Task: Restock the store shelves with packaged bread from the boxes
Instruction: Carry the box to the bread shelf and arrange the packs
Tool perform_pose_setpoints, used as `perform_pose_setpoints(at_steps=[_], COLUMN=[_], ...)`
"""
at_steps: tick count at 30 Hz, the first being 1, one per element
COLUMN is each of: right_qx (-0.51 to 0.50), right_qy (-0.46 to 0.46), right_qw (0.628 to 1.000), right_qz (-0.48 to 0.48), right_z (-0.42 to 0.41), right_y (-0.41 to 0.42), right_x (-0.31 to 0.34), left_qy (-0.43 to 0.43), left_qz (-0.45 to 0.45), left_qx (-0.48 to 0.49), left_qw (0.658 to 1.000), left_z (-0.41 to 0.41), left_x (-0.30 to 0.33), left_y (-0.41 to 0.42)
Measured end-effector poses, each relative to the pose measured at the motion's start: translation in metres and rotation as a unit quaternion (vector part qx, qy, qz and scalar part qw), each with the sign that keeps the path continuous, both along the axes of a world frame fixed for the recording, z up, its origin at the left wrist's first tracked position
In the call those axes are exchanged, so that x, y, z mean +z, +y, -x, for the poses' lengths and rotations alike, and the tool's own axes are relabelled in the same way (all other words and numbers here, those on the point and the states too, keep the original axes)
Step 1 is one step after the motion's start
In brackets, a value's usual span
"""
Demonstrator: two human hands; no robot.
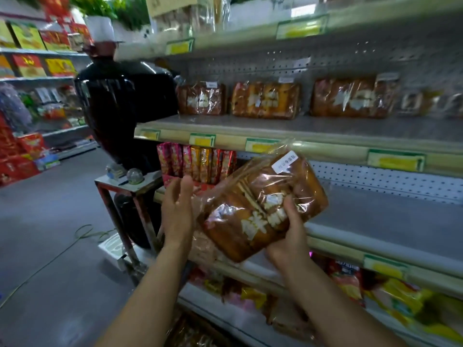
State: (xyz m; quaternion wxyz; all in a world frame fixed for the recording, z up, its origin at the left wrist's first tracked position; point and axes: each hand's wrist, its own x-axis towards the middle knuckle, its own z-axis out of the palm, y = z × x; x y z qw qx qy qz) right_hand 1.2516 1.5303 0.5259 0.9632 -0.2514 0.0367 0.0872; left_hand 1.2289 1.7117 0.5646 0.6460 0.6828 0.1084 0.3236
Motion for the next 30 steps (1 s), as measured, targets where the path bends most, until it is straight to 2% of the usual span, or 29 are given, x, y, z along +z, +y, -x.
perform_pose_setpoints(at_steps=[3,6,8,10,16,22,26,30], right_qx=[-0.040,-0.049,-0.045,-0.051,0.002,-0.053,-0.083,-0.101], right_qy=[-0.007,-0.013,-0.016,-0.014,-0.035,-0.033,-0.064,-0.135], right_qw=[0.999,0.999,0.999,0.999,0.998,0.991,0.974,0.933], right_qz=[-0.002,-0.007,-0.006,-0.003,0.044,0.117,0.200,0.318], right_z=[-0.003,-0.004,-0.004,-0.006,0.005,-0.011,-0.029,-0.051], right_y=[-0.003,-0.005,-0.009,-0.014,-0.041,-0.068,-0.080,-0.092], right_x=[0.011,0.015,0.016,0.018,0.043,0.087,0.102,0.119], left_qy=[0.086,0.158,0.133,0.092,0.066,0.078,0.096,0.125], left_qz=[0.173,0.295,0.338,0.360,0.345,0.286,0.218,0.164], left_qx=[-0.087,-0.207,-0.259,-0.263,-0.284,-0.319,-0.318,-0.315], left_qw=[0.977,0.919,0.895,0.891,0.892,0.900,0.918,0.926], left_z=[-0.002,-0.006,-0.010,-0.016,-0.033,-0.056,-0.075,-0.102], left_x=[-0.033,-0.057,-0.058,-0.053,-0.036,-0.003,0.034,0.074], left_y=[-0.017,-0.041,-0.056,-0.064,-0.057,-0.044,-0.026,-0.007])
